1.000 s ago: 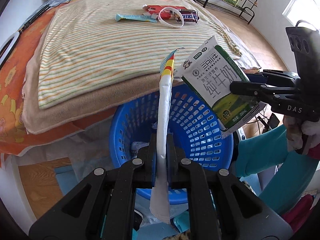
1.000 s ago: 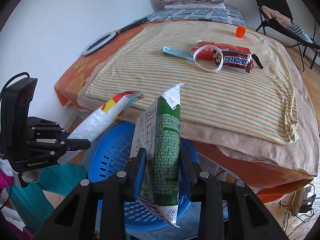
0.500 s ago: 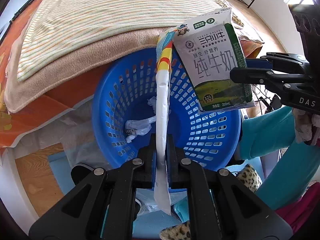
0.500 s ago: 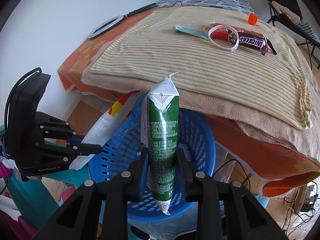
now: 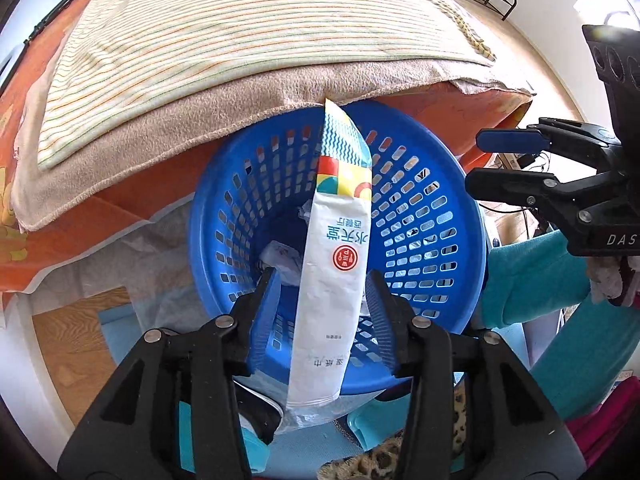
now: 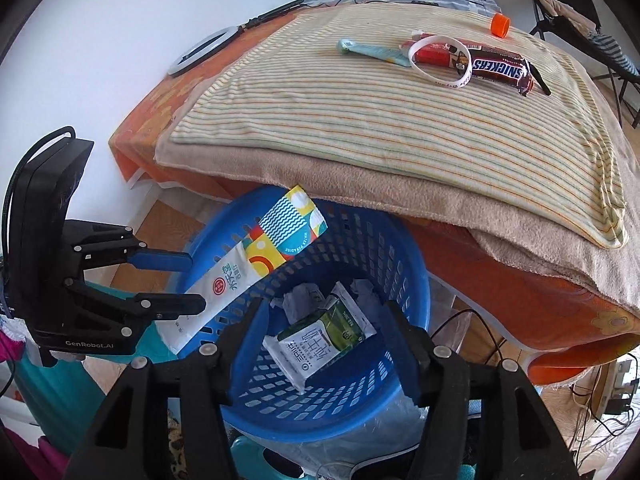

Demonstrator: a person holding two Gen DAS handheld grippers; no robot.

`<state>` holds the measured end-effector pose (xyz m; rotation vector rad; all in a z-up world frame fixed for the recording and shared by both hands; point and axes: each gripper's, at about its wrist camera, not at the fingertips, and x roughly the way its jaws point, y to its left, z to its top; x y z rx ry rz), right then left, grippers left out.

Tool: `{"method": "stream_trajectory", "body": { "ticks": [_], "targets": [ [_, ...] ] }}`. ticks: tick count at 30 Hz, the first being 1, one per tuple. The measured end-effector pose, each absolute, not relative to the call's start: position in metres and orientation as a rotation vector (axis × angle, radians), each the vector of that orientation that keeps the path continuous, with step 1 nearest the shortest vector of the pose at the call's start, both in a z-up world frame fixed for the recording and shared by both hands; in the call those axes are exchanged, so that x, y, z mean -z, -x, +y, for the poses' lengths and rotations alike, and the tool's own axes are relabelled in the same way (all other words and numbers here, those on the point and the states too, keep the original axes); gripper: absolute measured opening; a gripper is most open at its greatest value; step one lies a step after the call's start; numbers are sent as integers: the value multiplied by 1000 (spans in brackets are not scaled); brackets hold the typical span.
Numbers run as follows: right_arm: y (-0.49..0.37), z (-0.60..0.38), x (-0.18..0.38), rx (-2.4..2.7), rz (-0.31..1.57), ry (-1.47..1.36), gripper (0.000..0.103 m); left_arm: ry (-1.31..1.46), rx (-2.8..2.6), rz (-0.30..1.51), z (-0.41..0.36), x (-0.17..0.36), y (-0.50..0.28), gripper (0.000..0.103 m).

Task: Collect trash
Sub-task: 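Carry tube and carton to the blue basket and release both, then move both tools back to the Snickers wrapper and red box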

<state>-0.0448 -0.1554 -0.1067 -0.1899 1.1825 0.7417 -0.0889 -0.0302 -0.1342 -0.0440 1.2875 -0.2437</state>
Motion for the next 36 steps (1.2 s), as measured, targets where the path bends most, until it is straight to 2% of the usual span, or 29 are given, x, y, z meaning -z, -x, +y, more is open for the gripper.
{"method": "stream_trajectory", "body": {
  "ticks": [7, 8, 10, 16, 36],
  "targets": [
    [43, -157, 106, -721, 1187, 185, 79, 46, 228, 1298, -30, 136, 86, 46],
    [43, -157, 106, -719, 1186, 182, 80, 45, 224, 1300, -30, 136, 86, 54],
    [41, -158, 106, -712, 1188, 179, 82, 48, 214, 1294, -28, 136, 85, 60],
    [37, -163, 101, -701, 1178, 164, 87, 56, 198, 1283, -25, 131, 79, 60],
    [-26, -198, 57, -608, 1104, -22, 87, 75, 148, 1164, -20, 81, 9, 60]
  ]
}}
